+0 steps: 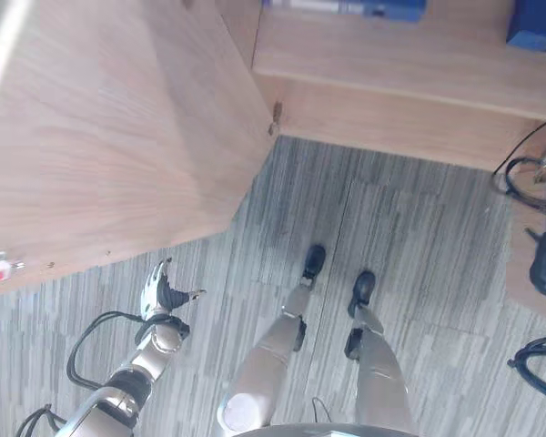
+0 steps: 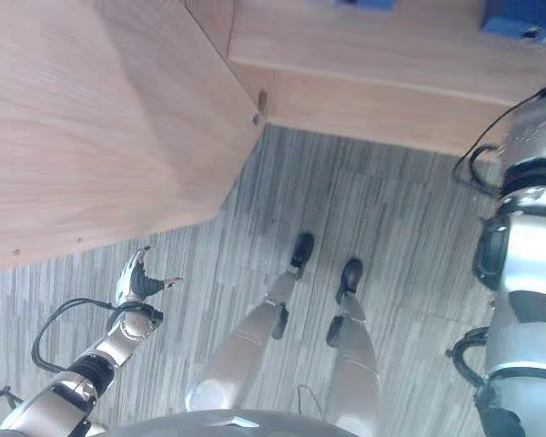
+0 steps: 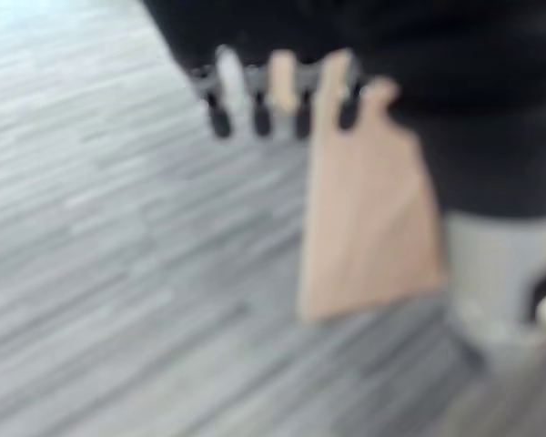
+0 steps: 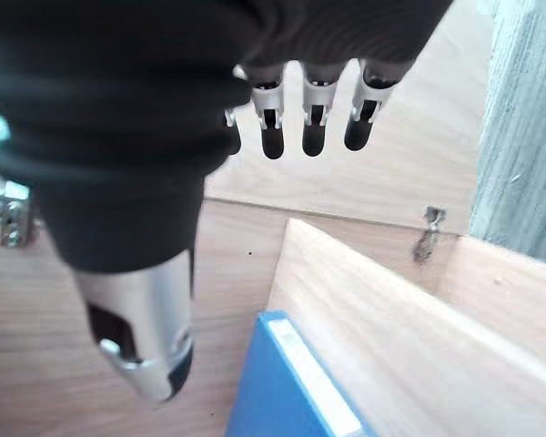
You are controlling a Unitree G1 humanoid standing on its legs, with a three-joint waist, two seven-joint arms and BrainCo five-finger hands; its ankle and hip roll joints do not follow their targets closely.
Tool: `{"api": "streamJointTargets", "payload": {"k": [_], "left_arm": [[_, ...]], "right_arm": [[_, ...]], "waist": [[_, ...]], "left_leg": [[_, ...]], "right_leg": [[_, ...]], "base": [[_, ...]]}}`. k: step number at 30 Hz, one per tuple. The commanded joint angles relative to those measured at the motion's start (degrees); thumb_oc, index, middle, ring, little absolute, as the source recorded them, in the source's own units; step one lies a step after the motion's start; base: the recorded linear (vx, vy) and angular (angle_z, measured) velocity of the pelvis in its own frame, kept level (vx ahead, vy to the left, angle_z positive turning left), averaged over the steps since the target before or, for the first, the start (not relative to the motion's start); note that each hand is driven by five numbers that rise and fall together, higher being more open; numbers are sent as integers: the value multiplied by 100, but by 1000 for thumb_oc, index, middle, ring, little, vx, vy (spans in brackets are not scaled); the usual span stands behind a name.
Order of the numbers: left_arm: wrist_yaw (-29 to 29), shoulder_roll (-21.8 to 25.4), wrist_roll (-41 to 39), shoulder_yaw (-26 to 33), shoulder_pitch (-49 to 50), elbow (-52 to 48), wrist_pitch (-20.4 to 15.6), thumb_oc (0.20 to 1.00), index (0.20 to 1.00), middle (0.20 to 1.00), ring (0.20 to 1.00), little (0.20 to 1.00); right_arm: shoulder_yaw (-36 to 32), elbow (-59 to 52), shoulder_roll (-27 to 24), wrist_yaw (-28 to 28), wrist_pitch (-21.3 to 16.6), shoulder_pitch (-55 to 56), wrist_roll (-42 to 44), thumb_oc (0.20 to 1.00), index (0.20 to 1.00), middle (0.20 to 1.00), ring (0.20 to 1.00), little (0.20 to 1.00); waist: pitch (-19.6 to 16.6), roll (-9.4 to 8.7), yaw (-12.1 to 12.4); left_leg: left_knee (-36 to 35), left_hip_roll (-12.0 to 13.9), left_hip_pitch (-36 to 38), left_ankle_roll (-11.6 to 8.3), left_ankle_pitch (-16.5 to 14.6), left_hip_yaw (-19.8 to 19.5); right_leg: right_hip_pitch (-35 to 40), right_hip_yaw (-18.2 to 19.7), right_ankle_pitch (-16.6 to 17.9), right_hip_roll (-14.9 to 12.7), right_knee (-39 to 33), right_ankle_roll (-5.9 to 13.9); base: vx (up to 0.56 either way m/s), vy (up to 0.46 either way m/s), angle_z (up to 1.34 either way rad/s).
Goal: Put the empty folder in the office cabinet
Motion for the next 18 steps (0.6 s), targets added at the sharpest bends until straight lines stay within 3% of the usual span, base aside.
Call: {"api": "streamJointTargets", "payload": {"k": [1, 2, 5, 9, 10, 13, 18], "left_arm": [[-44, -124, -91, 152, 475, 654, 123, 1000, 1000, 1000, 1000, 1000], [-44, -120, -90, 151, 480, 652, 123, 1000, 1000, 1000, 1000, 1000], [-100, -301, 37, 261, 578, 838, 224, 1000, 1000, 1000, 1000, 1000], [-134, -365, 53, 421, 707, 942, 320, 1000, 1000, 1000, 1000, 1000], [-159, -418, 101, 635, 734, 1120, 432, 1000, 1000, 1000, 1000, 1000], [-137, -615, 126, 1086, 670, 1707, 631, 1000, 1000, 1000, 1000, 1000], [-184, -807, -169, 1746, 777, 2284, 779, 1000, 1000, 1000, 1000, 1000]], "right_arm": [[296, 106, 306, 173, -43, 759, -497, 1000, 1000, 1000, 1000, 1000], [288, 97, 311, 169, -42, 772, -501, 1000, 1000, 1000, 1000, 1000], [206, -138, 1034, 541, -21, 1731, -803, 1000, 1000, 1000, 1000, 1000], [94, -499, 1595, 622, -67, 2587, -925, 1000, 1000, 1000, 1000, 1000], [-52, -934, 2033, 704, -192, 3466, -985, 1000, 1000, 1000, 1000, 1000], [105, -1375, 2717, 979, -107, 4970, -1416, 1000, 1000, 1000, 1000, 1000], [157, -1540, 2938, 1476, 134, 6161, -1921, 1000, 1000, 1000, 1000, 1000]], "waist": [[-486, -175, 89], [-470, -176, 90], [-422, -162, -42], [-390, -199, -180], [-392, -241, -376], [-575, -333, -770], [-896, -411, -1114]], "left_leg": [[-291, 541, 693, -191, -706, 339], [-291, 541, 715, -192, -710, 340], [-291, 682, 1172, -132, -762, 423], [-291, 758, 1502, -95, -830, 507], [-291, 826, 1730, -69, -859, 568], [-291, 959, 2183, -26, -967, 739], [-291, 1052, 2704, 23, -1079, 906]], "right_leg": [[1083, -166, 635, -19, -1584, 13], [1105, -165, 632, -19, -1584, 12], [1537, -114, 566, 62, -1584, -66], [1873, -88, 504, 108, -1584, -106], [2065, -38, 458, 170, -1584, -151], [2420, 23, 384, 265, -1584, -207], [2788, 145, 322, 344, -1543, -244]], "base": [[-26, 20, -14], [-19, 8, -11], [-20, -7, -7], [-4, -4, -1], [4, -22, -3], [33, 13, -12], [60, 17, -38]]}}
